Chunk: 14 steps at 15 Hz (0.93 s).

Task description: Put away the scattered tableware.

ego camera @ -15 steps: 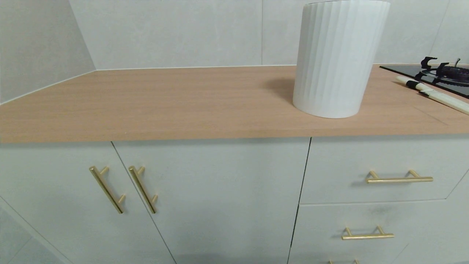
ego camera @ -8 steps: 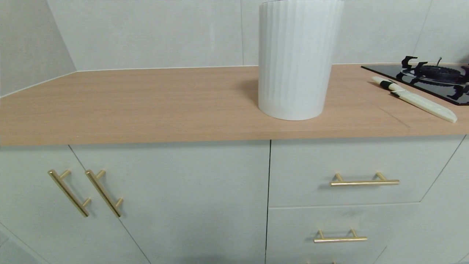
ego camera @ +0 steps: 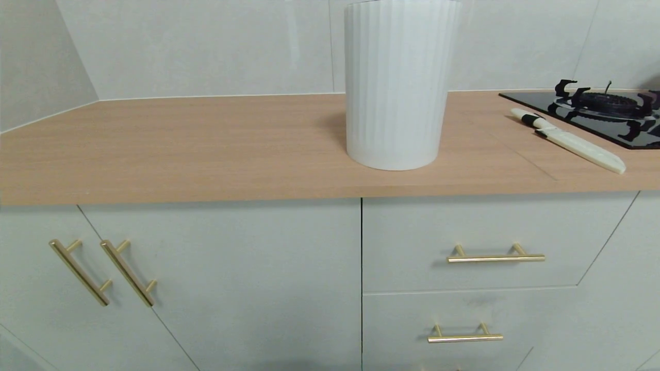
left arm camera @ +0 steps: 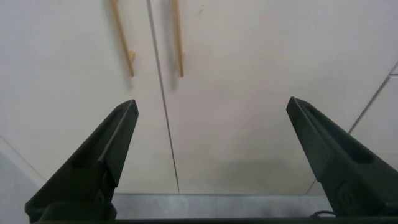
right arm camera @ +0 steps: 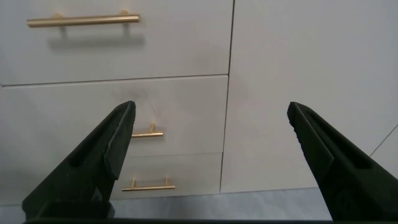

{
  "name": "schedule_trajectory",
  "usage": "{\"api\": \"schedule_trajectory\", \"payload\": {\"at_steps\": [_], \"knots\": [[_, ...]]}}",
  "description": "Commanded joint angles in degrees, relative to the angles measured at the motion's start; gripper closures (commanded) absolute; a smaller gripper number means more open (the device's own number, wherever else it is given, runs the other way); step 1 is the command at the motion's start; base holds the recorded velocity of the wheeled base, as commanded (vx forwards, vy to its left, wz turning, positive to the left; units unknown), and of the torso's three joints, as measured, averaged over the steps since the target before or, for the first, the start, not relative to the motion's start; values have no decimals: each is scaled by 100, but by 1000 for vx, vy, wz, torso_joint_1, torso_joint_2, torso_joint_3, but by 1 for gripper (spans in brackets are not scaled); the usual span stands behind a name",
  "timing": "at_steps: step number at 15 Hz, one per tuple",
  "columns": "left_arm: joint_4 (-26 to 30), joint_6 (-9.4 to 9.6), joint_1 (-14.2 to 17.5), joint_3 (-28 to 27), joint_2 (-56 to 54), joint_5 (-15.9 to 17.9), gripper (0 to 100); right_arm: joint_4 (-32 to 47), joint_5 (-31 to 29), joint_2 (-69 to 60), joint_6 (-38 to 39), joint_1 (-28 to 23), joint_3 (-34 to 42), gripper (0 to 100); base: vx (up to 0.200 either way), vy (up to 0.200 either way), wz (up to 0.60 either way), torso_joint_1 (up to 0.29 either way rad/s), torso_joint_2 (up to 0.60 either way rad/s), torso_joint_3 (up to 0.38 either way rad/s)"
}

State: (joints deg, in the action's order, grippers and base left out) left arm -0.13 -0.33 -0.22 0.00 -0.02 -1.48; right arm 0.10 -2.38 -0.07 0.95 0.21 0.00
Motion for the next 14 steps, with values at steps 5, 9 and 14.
{"api": "schedule_trajectory", "payload": {"at_steps": [5, 9, 14], "knots": [[-4, -11, 4, 0, 2, -2, 0, -1, 0, 7, -7, 6, 0, 0, 160, 0, 0, 1, 4, 2], [-4, -2, 4, 0, 2, -2, 0, -1, 0, 7, -7, 6, 0, 0, 0, 0, 0, 0, 0, 0], [-4, -2, 4, 0, 2, -2, 0, -1, 0, 7, -7, 6, 0, 0, 0, 0, 0, 4, -95, -92]]}}
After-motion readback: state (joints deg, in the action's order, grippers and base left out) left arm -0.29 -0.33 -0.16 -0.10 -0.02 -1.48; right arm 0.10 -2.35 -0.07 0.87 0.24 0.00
